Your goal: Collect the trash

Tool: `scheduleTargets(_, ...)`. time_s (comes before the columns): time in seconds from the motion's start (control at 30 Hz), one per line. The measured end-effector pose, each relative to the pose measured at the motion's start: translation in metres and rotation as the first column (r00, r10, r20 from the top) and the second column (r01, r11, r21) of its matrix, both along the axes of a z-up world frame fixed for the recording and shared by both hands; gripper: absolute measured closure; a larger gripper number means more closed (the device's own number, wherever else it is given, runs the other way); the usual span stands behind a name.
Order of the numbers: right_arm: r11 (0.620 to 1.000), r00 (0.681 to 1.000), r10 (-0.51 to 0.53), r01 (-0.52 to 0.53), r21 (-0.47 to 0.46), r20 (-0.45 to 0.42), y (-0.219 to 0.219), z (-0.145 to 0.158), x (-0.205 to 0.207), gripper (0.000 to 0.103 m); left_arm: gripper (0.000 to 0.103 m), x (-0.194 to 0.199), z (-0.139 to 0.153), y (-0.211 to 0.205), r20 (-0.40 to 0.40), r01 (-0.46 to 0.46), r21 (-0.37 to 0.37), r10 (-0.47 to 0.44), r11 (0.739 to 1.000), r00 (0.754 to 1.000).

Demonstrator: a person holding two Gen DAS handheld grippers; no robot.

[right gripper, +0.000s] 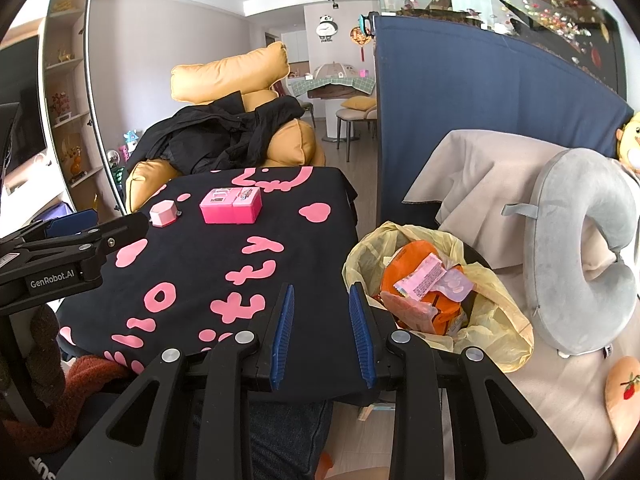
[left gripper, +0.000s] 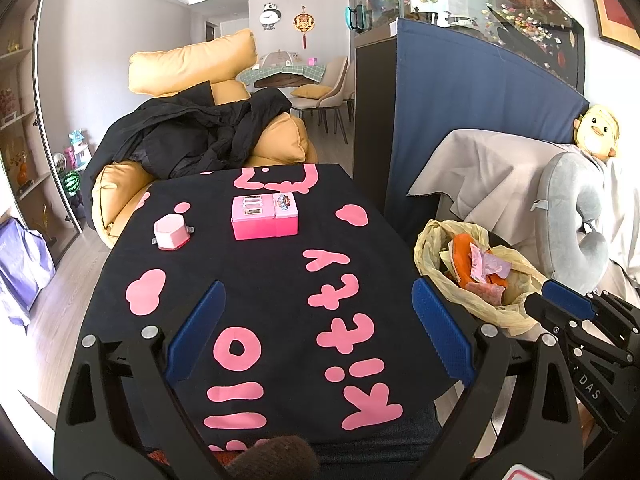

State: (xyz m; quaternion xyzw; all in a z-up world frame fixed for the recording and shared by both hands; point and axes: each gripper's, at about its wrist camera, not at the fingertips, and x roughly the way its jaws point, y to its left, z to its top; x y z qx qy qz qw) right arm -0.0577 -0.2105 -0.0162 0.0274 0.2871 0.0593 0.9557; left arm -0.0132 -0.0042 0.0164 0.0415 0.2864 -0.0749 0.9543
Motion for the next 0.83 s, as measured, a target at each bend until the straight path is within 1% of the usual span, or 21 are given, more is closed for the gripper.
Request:
scheduleTargets(0.33,1.0,1.0,-0.001,0.001,0.001,-0.002,0.0,-0.002,0.0,0.075,0.013,-0.001,-0.001,-0.002,0.001,0.004,-0.001,-0.004,1.0,1.0)
scheduleTargets(0.53,1.0,1.0,-0.005,0.005,-0.005,-0.006,0.002,-0.003,-0.002,0.075,0.013,-0.004,-0.006,-0.005,0.005,0.033,-0.007,-0.033,0.999,0.999)
scheduleTargets(0.63,1.0,1.0,-0.009,0.009,-0.029,-0.009,0.005,-0.004,-0.001,0.075,0.013,0.003,-0.006,0.001,-0.022,0.029,-0.029,-0.03,0.999,0.999)
scheduleTargets(0.73,0.999,1.0,0.011,-0.012,-0.036,-0.016,0.005,-0.005,0.012,0.074,0.013,0.025,-0.006,0.023,-0.054,0.02,-0.071,-0.024,0.997,0.998)
scheduleTargets(0.77,0.999,0.999,0.032,-0.033,-0.036,-0.032,0.009,-0.008,0.023,0.073,0.013,0.036,-0.01,0.038,-0.062,-0.012,-0.073,0.007,0.997,0.998)
scheduleTargets(0.83,0.992,0.989,0.123,-0.126,-0.029,-0.083,0.026,-0.017,0.056,0.059,0.012,0.057,-0.019,0.068,-0.073,-0.078,-0.076,0.073,0.994,0.995)
